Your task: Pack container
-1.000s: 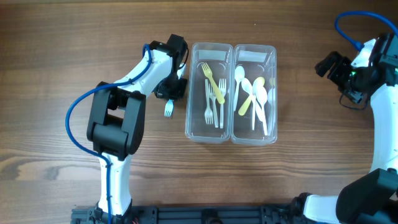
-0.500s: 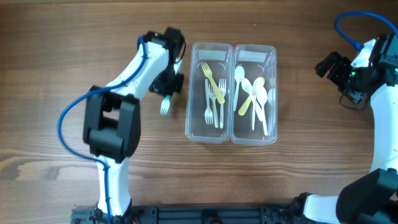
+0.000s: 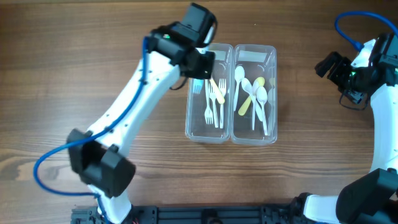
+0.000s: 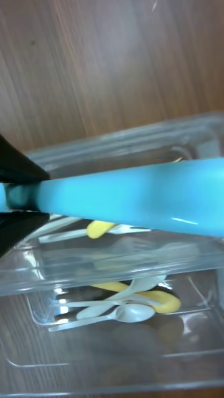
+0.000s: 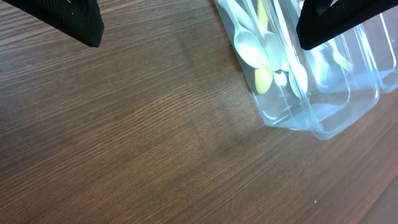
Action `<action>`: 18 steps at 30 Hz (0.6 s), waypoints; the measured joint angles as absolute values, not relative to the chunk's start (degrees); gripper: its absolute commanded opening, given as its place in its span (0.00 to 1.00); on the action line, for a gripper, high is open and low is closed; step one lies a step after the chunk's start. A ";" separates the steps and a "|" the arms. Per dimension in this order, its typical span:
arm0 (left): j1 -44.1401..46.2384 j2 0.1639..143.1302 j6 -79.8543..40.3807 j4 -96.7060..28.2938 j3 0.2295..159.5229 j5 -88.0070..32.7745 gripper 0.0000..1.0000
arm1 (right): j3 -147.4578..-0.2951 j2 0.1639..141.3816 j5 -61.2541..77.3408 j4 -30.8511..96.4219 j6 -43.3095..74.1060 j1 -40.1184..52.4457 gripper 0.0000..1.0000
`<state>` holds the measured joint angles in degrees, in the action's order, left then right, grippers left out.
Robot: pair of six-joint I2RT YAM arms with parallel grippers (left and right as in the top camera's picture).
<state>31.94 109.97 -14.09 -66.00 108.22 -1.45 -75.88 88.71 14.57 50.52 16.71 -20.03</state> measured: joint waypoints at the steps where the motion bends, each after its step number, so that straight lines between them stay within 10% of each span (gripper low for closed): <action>1: 32.34 110.89 -14.57 -65.80 108.22 -1.56 0.34 | -75.88 88.71 14.57 50.50 17.10 -20.03 1.00; 5: 33.01 114.83 -16.29 -65.10 108.07 -1.85 0.40 | -75.88 88.71 14.57 50.39 19.97 -20.03 1.00; 13: 32.64 113.93 -16.88 -65.30 107.98 -1.85 0.43 | -75.88 88.71 14.96 49.67 22.22 -19.62 0.18; 18: 29.28 106.63 -16.93 -66.46 108.18 -2.04 0.49 | -75.85 89.58 15.57 46.85 22.52 -15.73 0.04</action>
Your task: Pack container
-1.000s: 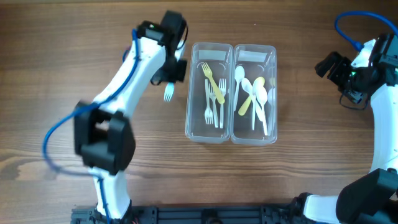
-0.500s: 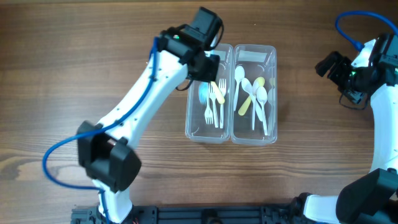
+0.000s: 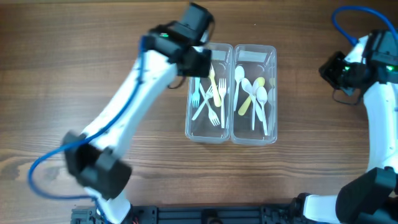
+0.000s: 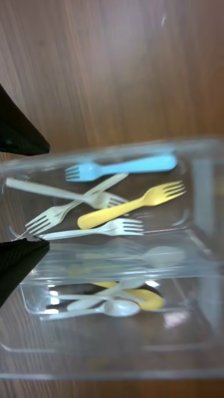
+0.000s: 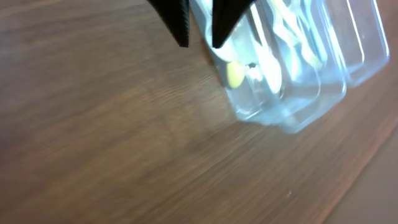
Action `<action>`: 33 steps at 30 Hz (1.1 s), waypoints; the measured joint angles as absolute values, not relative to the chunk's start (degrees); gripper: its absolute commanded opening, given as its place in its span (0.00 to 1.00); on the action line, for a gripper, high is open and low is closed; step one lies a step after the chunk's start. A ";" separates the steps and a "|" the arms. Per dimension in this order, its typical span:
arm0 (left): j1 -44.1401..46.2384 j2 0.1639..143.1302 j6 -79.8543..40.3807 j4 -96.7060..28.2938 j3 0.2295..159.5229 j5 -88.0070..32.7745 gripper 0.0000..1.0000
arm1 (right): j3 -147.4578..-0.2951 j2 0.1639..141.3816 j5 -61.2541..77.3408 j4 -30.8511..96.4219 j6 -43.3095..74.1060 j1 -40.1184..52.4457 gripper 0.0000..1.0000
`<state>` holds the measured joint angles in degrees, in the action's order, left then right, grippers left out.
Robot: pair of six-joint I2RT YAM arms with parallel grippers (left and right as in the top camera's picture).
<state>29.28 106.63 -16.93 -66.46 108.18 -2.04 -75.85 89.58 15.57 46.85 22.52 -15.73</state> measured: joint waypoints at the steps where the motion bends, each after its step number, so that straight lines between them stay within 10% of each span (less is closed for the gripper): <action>1: 28.23 104.79 -16.93 -67.02 108.33 -2.04 0.50 | -75.85 90.15 15.66 46.50 22.48 -14.72 0.04; 13: 11.20 92.73 -17.06 -84.14 109.86 -2.02 0.54 | -75.64 104.44 16.58 38.24 22.68 -4.91 0.04; 33: 10.07 92.68 -14.13 -84.27 109.86 -1.39 0.59 | -75.46 110.26 19.99 34.02 20.80 2.09 0.04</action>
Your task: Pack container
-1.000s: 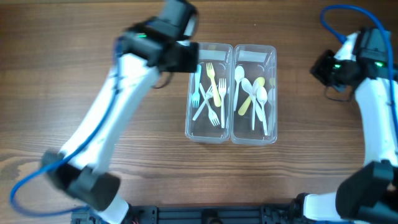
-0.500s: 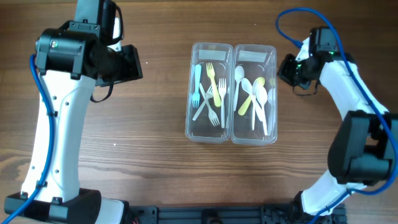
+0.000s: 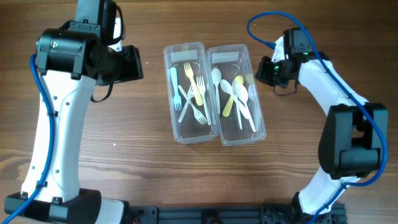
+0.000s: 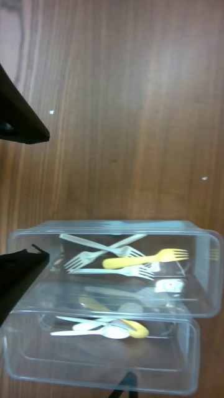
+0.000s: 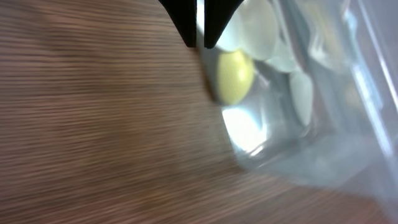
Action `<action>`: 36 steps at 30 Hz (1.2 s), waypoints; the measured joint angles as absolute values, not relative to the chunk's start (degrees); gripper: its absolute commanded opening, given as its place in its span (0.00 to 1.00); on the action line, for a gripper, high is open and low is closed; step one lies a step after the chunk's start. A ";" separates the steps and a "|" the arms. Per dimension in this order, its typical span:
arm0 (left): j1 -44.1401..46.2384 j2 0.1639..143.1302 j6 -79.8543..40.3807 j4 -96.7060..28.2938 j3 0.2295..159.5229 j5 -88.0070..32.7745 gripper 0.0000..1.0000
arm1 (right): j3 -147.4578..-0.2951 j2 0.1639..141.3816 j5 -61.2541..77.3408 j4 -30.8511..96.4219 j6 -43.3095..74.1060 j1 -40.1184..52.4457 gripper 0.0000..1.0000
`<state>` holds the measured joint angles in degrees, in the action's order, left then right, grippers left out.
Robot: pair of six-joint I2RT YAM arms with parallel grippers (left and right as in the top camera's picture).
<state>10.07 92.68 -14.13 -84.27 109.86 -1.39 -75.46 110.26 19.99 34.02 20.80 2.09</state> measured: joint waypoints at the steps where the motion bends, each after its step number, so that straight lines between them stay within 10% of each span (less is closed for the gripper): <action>1: 10.04 92.66 -13.93 -83.68 109.86 -1.32 0.59 | -75.46 109.97 19.64 34.00 20.51 1.41 0.04; 13: 10.07 95.64 -12.88 -78.43 108.62 0.71 0.55 | -75.48 93.32 18.15 34.68 17.67 -2.57 0.04; 25: 10.07 119.22 -12.56 -71.50 106.80 1.02 0.26 | -75.48 83.88 18.11 38.44 17.69 -6.13 0.04; 36: 12.62 122.69 -12.53 -65.67 106.80 -0.91 0.30 | -75.48 83.88 17.96 40.07 17.69 -6.48 0.05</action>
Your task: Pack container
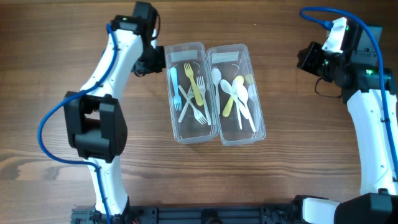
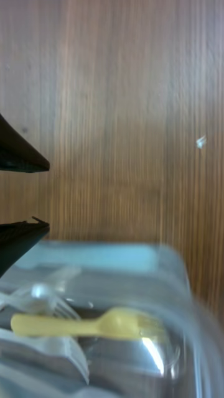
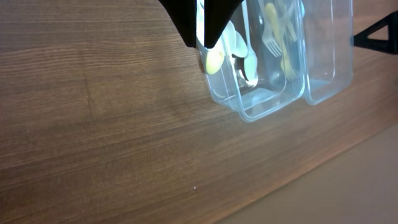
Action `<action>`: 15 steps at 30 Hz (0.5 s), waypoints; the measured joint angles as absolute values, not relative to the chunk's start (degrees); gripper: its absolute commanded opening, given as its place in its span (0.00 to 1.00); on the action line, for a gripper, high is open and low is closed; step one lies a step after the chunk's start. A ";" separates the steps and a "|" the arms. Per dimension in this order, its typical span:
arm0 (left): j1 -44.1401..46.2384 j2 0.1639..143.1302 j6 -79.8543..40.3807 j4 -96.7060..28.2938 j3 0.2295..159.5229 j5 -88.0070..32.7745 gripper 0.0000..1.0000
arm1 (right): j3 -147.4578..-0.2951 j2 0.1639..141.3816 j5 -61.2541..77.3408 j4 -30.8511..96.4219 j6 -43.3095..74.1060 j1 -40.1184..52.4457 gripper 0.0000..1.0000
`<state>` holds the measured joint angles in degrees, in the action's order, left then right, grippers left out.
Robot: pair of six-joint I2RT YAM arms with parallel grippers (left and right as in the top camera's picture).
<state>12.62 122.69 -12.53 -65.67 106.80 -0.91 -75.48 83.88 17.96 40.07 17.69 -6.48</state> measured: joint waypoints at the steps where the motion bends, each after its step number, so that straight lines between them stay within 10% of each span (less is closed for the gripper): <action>1: 13.37 122.74 -12.53 -65.12 106.80 -0.99 0.30 | -75.48 83.88 17.96 40.29 17.69 -6.48 0.04; 15: 15.25 122.72 -12.51 -65.23 106.80 -0.30 0.28 | -75.48 83.83 17.96 41.08 17.67 -6.48 0.04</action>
